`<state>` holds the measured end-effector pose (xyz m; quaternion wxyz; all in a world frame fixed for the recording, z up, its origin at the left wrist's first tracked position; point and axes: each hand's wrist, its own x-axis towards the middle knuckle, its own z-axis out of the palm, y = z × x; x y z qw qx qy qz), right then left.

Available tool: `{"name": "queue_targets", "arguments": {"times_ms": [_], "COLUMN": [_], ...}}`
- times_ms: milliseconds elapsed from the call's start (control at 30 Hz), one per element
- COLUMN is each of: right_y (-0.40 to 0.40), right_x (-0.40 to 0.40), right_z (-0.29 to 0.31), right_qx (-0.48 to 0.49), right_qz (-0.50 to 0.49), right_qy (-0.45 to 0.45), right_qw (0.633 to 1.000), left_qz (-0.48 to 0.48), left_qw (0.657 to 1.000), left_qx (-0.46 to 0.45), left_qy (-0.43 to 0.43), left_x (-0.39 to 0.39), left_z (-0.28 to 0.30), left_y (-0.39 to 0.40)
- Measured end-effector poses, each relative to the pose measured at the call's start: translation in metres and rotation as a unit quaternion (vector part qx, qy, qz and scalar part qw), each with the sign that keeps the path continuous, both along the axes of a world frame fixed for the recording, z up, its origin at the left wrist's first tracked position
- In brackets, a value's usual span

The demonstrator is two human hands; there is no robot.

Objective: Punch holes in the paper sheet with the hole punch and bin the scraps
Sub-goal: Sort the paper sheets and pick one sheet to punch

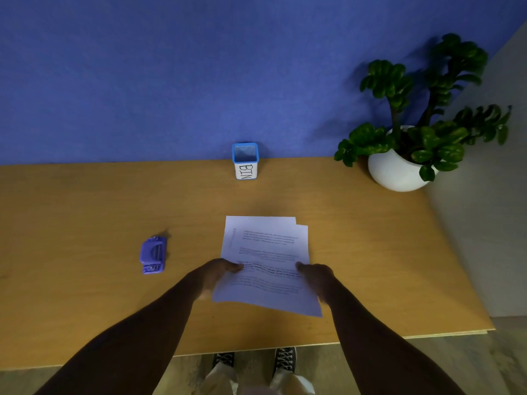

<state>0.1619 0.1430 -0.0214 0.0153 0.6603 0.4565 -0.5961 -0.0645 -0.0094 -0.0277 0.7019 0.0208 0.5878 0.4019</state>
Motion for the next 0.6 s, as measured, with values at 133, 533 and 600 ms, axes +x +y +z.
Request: {"name": "queue_targets", "arguments": {"times_ms": [133,533,600], "right_y": [0.004,0.023,0.025], "right_x": [-0.006,-0.036,-0.041], "right_z": [0.007,0.063,0.070], "right_qx": [-0.016,0.195,0.231], "right_qz": [-0.044,0.013,0.012], "right_qy": [0.074,0.231,0.239], "right_qw": [0.996,0.953,0.943], "left_qz": [-0.036,0.101,0.129], "left_qw": [0.996,0.930,0.920], "left_qx": [0.000,0.172,0.194], "left_qy": [0.077,0.310,0.314], "left_x": [0.003,-0.001,-0.001], "left_z": [0.007,0.054,0.060], "left_y": [0.006,0.039,0.042]}}
